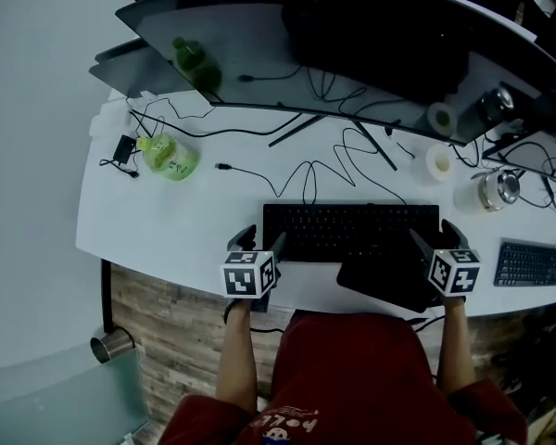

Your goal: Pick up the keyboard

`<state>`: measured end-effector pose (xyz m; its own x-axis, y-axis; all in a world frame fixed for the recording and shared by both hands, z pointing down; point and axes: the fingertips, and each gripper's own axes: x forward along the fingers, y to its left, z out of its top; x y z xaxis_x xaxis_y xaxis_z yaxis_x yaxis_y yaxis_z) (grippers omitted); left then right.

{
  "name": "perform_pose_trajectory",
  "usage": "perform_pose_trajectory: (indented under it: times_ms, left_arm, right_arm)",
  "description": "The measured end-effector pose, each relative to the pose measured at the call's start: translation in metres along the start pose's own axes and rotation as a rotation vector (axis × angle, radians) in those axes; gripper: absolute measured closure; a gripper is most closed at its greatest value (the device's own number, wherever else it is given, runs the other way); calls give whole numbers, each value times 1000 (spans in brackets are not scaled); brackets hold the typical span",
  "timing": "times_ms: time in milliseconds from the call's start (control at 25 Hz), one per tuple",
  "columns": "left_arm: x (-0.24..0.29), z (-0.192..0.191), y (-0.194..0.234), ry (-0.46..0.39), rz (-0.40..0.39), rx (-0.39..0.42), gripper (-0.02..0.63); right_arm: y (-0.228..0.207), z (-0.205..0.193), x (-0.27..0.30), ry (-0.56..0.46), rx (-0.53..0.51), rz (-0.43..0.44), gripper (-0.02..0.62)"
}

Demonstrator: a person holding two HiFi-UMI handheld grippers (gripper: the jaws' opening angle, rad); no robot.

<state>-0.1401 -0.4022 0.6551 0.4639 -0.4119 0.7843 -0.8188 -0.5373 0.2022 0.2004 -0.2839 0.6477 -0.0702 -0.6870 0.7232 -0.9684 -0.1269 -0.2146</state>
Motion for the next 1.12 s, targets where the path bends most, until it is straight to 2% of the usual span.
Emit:
perform_pose_trajectory:
  times_ms: [240, 640, 800, 1120]
  left_arm:
    - [13, -11, 1, 71, -52, -19, 321]
    - [25, -17, 4, 138, -121, -72, 307]
    - [25, -18, 2, 175, -147, -57, 307]
    - [26, -16, -1, 175, -118, -45, 325]
  right_arm:
    - [-5, -15, 9, 76, 39, 2, 207]
    - [-13, -37, 22, 178, 91, 1, 190]
    - [-10, -37, 23, 197, 88, 18, 190]
    - [-10, -37, 25, 239, 80, 19, 192]
